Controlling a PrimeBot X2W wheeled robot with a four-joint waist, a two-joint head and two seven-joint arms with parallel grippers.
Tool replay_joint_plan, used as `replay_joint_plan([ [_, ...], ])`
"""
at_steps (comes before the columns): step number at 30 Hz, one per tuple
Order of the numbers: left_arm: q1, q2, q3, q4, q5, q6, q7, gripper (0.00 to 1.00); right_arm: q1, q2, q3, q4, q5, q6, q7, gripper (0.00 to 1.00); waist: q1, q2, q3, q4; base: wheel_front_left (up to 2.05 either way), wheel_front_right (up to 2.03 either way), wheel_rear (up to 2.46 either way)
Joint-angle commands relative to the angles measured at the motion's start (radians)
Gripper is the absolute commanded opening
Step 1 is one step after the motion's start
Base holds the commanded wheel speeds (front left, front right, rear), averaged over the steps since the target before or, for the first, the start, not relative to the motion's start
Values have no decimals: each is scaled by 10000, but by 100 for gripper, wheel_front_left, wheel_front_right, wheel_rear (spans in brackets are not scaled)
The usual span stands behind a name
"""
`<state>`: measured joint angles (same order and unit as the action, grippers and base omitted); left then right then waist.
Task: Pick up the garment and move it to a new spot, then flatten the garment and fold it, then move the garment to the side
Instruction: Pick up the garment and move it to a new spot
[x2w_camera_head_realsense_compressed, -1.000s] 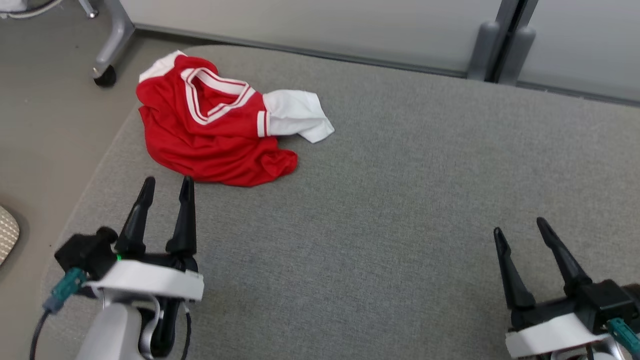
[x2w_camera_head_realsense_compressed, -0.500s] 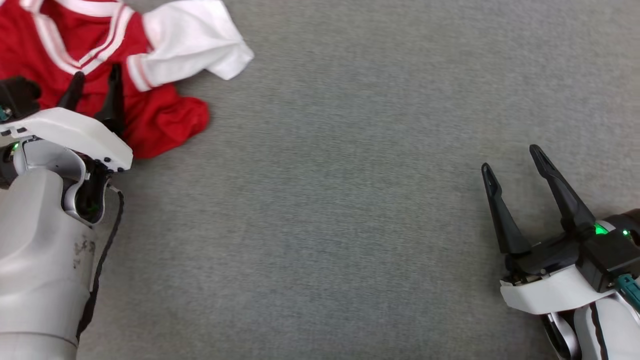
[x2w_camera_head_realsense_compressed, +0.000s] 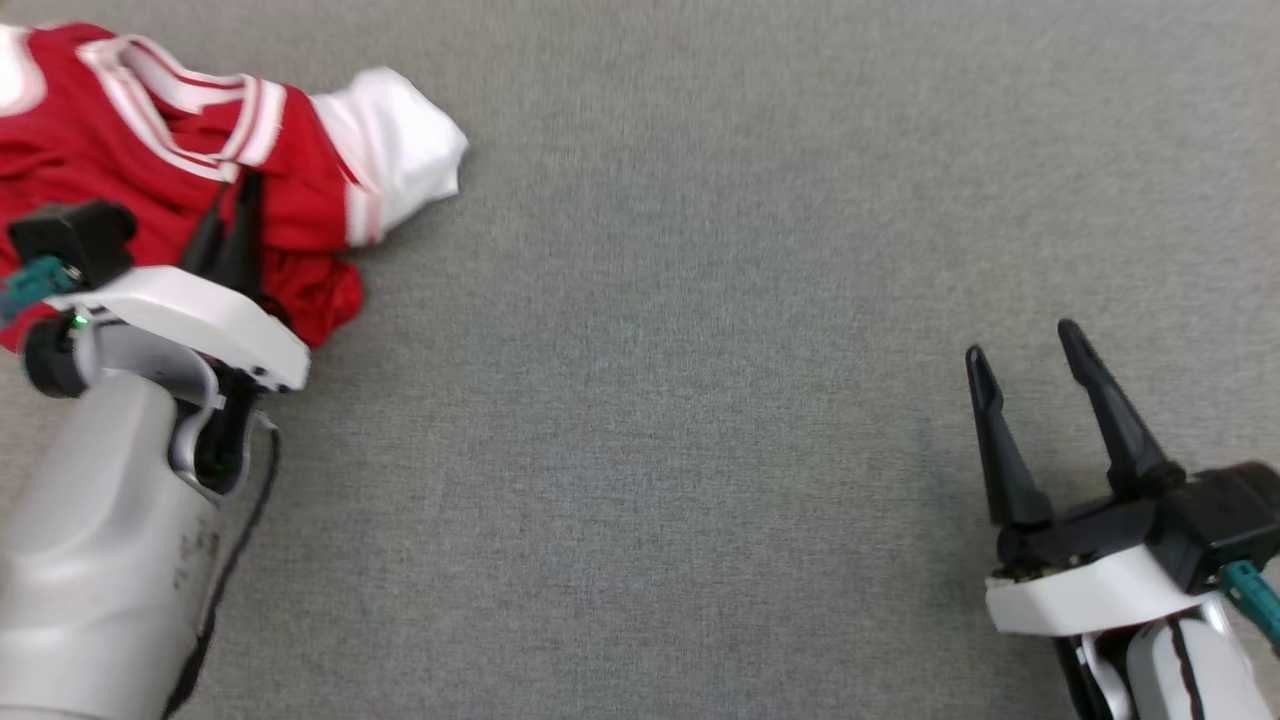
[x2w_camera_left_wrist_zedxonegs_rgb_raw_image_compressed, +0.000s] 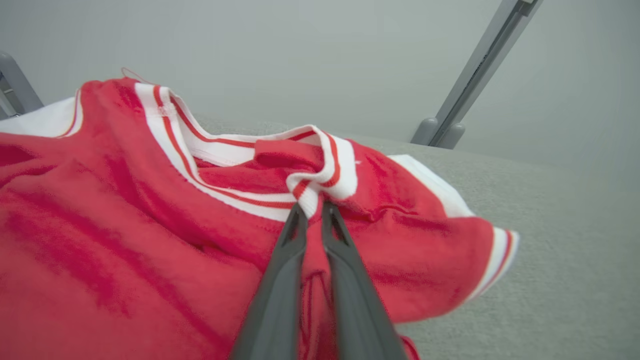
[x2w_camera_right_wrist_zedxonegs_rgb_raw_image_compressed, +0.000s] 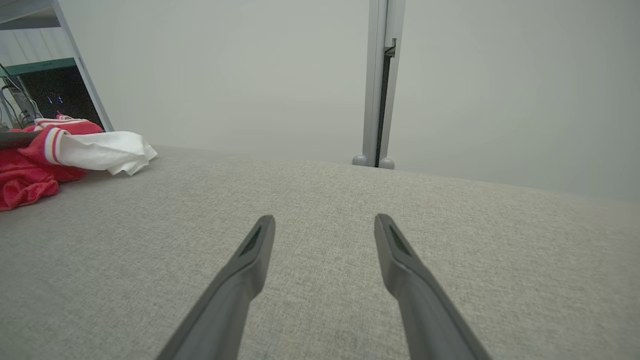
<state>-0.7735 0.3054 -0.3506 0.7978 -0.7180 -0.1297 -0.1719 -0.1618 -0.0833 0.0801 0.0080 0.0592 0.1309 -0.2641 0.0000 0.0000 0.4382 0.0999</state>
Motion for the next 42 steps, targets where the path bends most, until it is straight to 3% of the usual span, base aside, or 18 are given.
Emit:
replay_joint_plan([
  [1,424,-6,-256,-527,-214,-12,-29,0,285,80,22,101,138,-3,0,100,0,0,-1050,-190,0,0,0],
  [8,1857,127,-1263,-4129,-376,87,867,0,951,284,73,325,513,-3,0,100,0,0,-2668,-938,0,0,0],
  [14,3055,213,-1961,-8578,-696,911,2641,0,1317,307,-17,233,828,-3,0,100,0,0,-3117,-1867,0,0,0],
  [15,3055,213,-1961,-8578,-696,911,2641,0,1317,307,-17,233,828,-3,0,100,0,0,-3117,-1867,0,0,0],
  [16,3324,236,-2089,-9825,-890,1242,3169,0,1322,306,-40,152,945,-3,0,100,0,0,-3072,-2242,0,0,0],
  [20,3512,175,-2231,-10949,-1171,1708,3822,0,1295,308,-73,65,1100,-3,0,100,0,0,-2868,-2797,0,0,0],
  [24,3589,-111,-2092,-10653,-1779,2171,4314,0,1176,312,-55,29,1332,-1,0,100,0,0,-2508,-3510,0,0,0],
  [28,3285,-239,-1611,-8358,-2235,2380,4357,0,1051,315,116,122,1558,-1,0,100,0,0,-2187,-4077,0,0,0],
  [30,3068,-354,-1392,-6903,-2444,2203,4202,0,995,307,222,157,1639,-3,0,100,0,0,-2045,-4302,0,0,0],
  [33,2713,-418,-1207,-4766,-2252,1598,3298,2,944,306,355,223,1747,-3,0,100,0,0,-1908,-4487,0,0,0],
  [35,2463,-421,-1295,-3571,-1870,1164,2594,38,948,309,371,234,1802,-1,0,100,0,0,-1870,-4508,0,0,0],
  [36,2350,-475,-1293,-3003,-1795,1041,2311,100,958,309,362,248,1798,-3,0,100,0,0,-1866,-4495,0,0,0],
  [39,2125,-677,-1363,-1851,-1524,675,1409,100,1083,306,263,284,1758,-1,0,100,0,0,-1961,-4323,0,0,0],
  [42,2162,-716,-1486,-1245,-1054,676,350,100,1192,307,127,325,1601,-1,0,100,0,0,-2201,-4040,0,0,0],
])
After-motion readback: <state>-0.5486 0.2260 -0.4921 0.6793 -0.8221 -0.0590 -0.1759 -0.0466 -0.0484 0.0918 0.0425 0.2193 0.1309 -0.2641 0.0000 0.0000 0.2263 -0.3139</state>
